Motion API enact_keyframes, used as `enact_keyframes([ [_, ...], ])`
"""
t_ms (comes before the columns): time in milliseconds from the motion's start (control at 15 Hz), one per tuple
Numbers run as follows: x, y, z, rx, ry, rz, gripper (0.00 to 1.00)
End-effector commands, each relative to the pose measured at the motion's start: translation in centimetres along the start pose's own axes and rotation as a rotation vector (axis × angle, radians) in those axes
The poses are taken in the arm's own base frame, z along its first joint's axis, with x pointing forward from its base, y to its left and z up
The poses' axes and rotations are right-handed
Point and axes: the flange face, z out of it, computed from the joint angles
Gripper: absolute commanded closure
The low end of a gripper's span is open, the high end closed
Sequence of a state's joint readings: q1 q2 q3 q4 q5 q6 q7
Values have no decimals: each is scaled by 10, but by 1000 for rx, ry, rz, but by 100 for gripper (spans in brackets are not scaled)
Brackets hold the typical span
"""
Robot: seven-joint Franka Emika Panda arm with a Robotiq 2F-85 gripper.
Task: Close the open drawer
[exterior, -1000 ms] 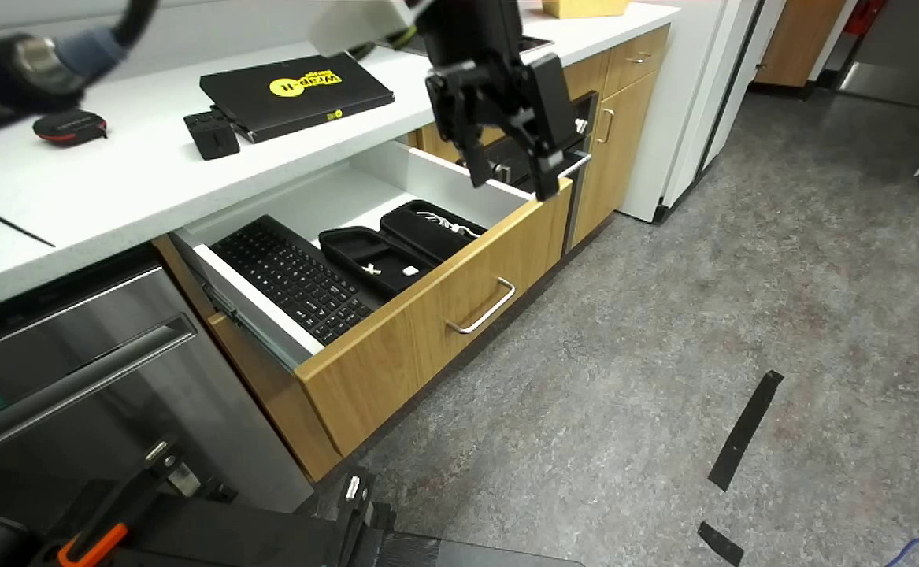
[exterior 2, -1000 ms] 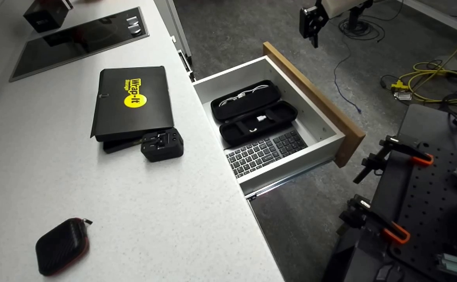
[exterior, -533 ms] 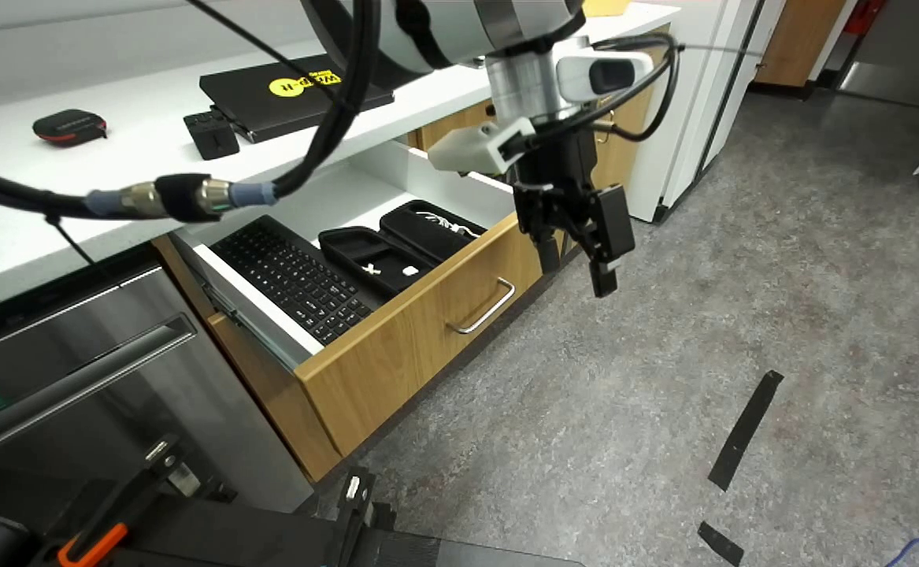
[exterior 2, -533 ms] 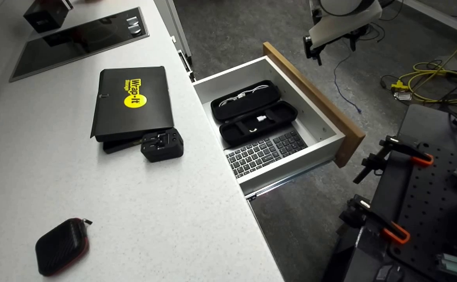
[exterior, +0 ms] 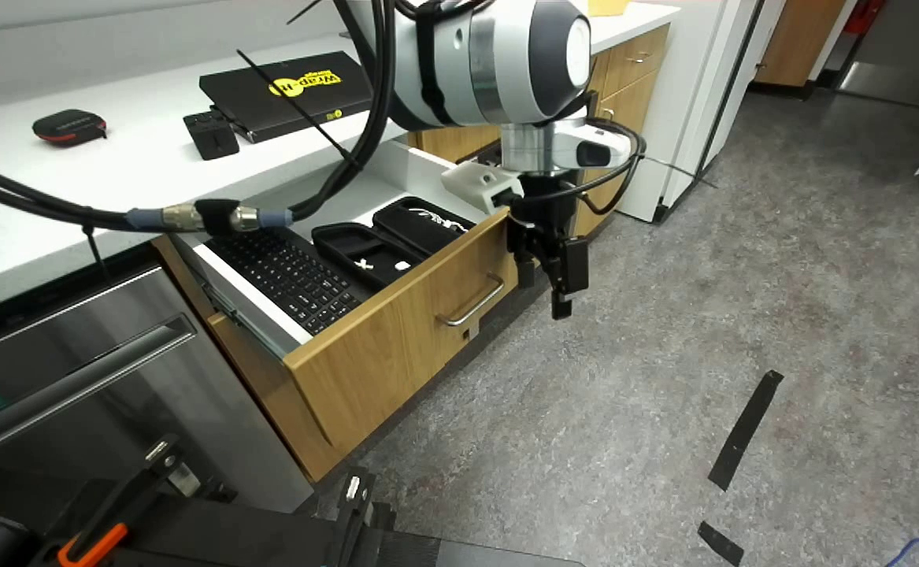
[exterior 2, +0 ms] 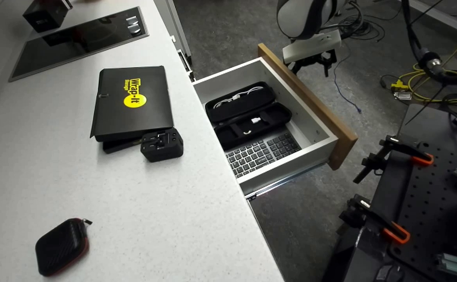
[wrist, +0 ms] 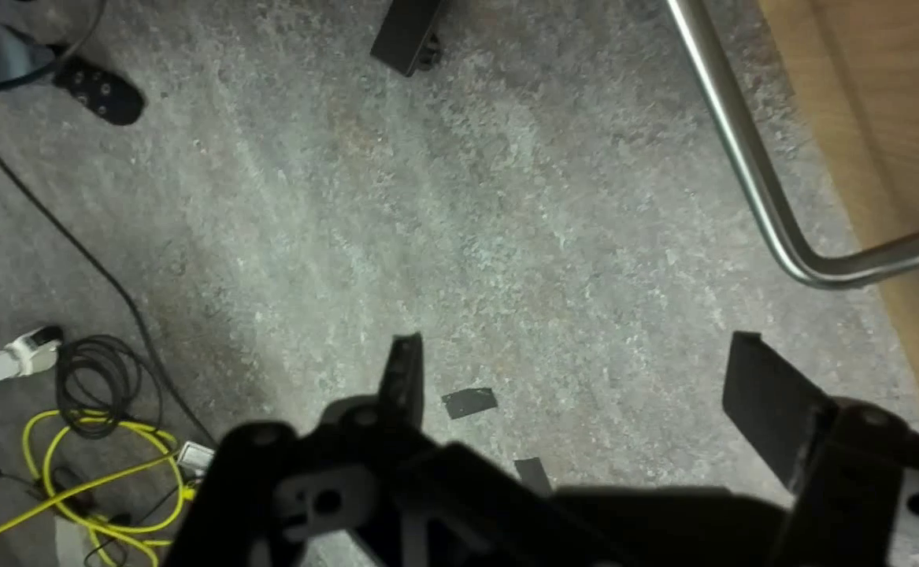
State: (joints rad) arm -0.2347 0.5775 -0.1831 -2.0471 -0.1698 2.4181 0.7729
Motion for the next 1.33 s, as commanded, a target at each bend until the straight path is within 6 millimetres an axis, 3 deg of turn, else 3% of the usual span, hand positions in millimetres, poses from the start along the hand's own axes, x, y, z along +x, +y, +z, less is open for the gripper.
enact_keyframes([
  [0,-8,-51,-14,116,-59,-85,0],
  [200,-28,-98,-25,178,-84,-190,0],
  [533,-66,-192,-29,232,-127,-343,0],
  [733,-88,-233,-25,256,-182,-424,0],
  [933,-102,-250,-24,238,-212,-456,0],
  [1000,-104,-237,-23,230,-179,-434,0],
  [1267,-104,-246,-22,224,-185,-445,0],
])
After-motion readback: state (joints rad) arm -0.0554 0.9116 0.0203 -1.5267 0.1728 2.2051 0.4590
